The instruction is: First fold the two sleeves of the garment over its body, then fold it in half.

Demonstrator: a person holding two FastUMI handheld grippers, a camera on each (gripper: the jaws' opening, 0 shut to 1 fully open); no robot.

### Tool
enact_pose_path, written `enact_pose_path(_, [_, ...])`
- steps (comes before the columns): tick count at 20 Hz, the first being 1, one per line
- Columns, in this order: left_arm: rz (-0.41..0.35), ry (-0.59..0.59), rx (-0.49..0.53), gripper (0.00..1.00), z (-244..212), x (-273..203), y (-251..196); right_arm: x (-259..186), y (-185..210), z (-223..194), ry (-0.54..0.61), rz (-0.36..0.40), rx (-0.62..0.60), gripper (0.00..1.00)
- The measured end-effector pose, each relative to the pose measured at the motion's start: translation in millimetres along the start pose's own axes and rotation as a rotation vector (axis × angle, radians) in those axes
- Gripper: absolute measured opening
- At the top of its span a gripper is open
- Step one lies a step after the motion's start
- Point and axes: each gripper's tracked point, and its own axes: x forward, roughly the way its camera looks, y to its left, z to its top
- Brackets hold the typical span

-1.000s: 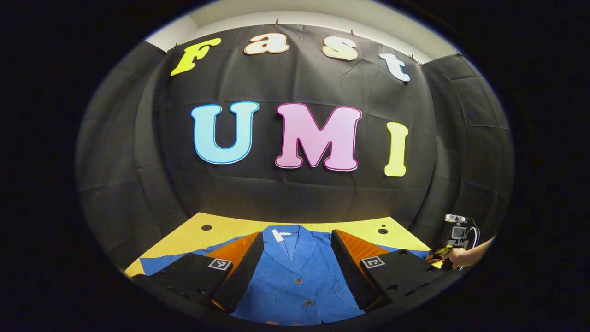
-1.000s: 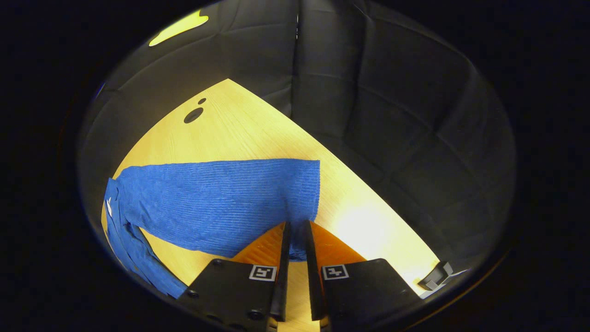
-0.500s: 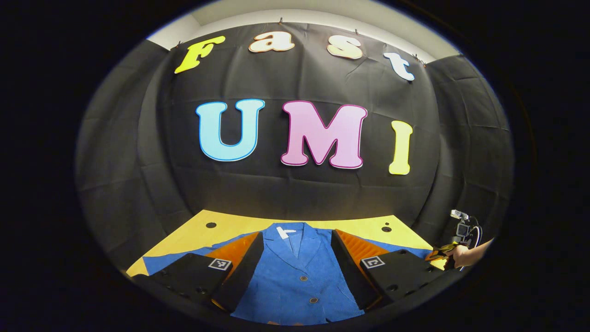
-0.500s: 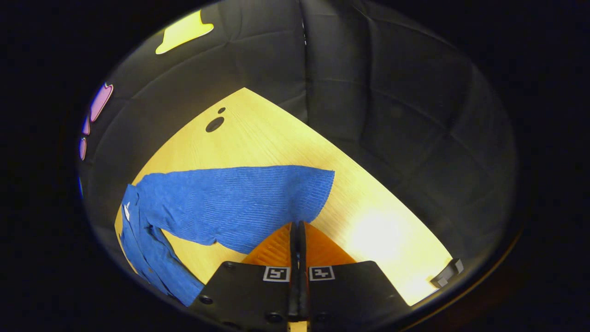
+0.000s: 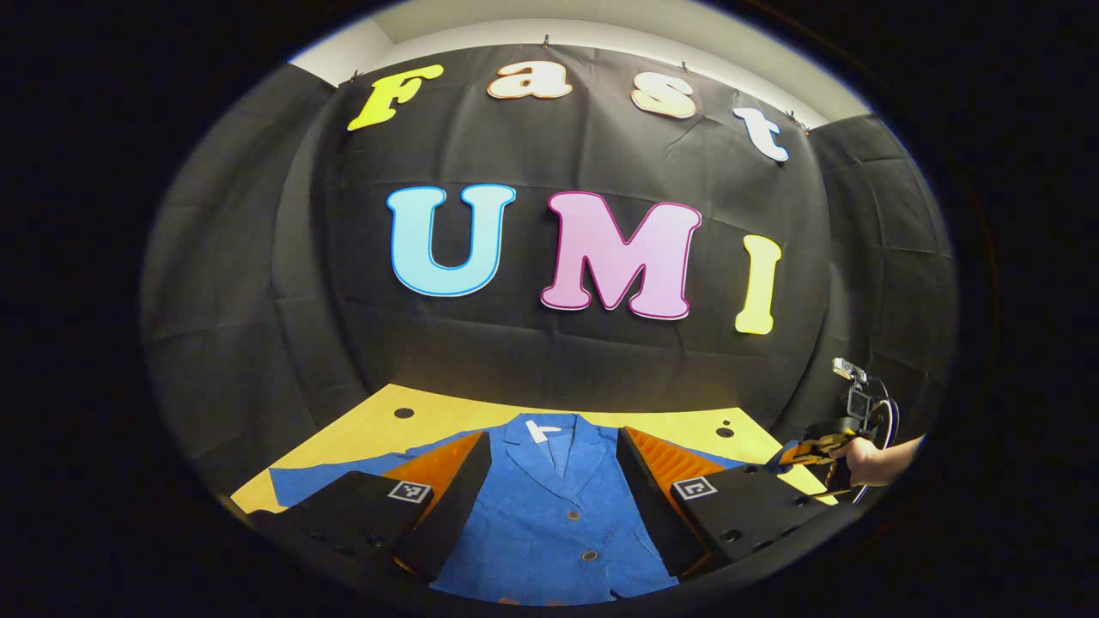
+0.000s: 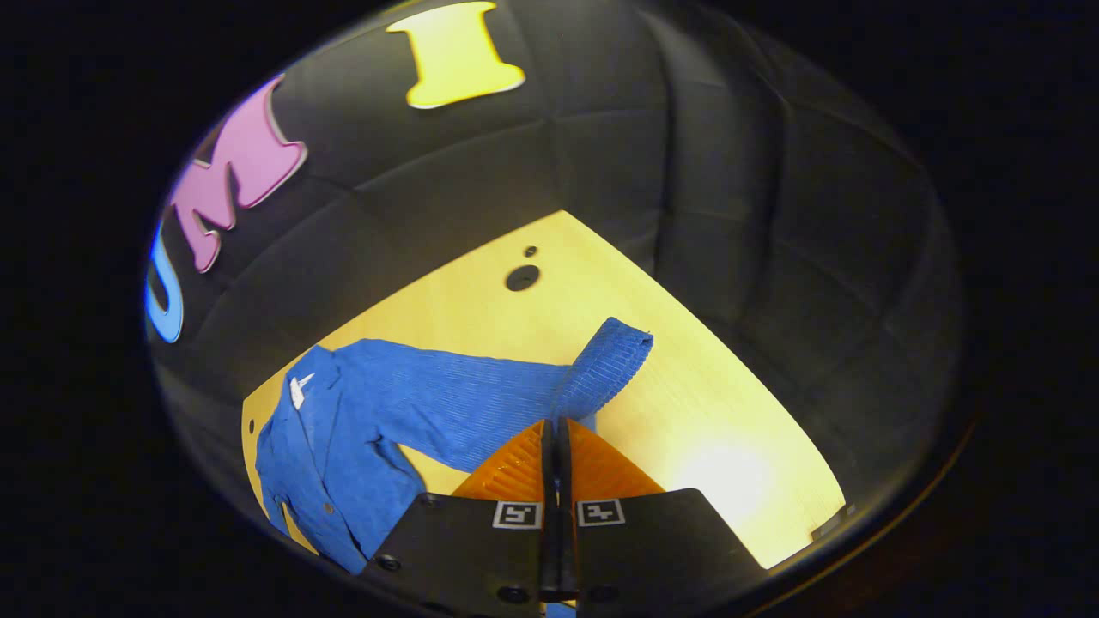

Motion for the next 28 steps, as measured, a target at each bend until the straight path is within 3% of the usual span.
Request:
enact_pose_path(9, [0.085, 0.002, 0.003, 0.84, -5, -17, 43, -21, 209, 10, -0.019, 0.303, -0.173, 0.01])
enact_pose_path(16, [0.176, 0.02, -0.021, 0.84, -11, -31, 88, -38, 364, -60, 0.074, 0.504, -0.305, 0.0])
enact_pose_path(24, [0.264, 0.067, -0.031, 0.84, -33, -32, 139, -30, 482, -164, 0.193, 0.635, -0.396, 0.0])
enact_pose_path(28, [0.282, 0.073, -0.055, 0.84, -47, -23, 167, 5, 485, -216, 0.244, 0.588, -0.454, 0.0])
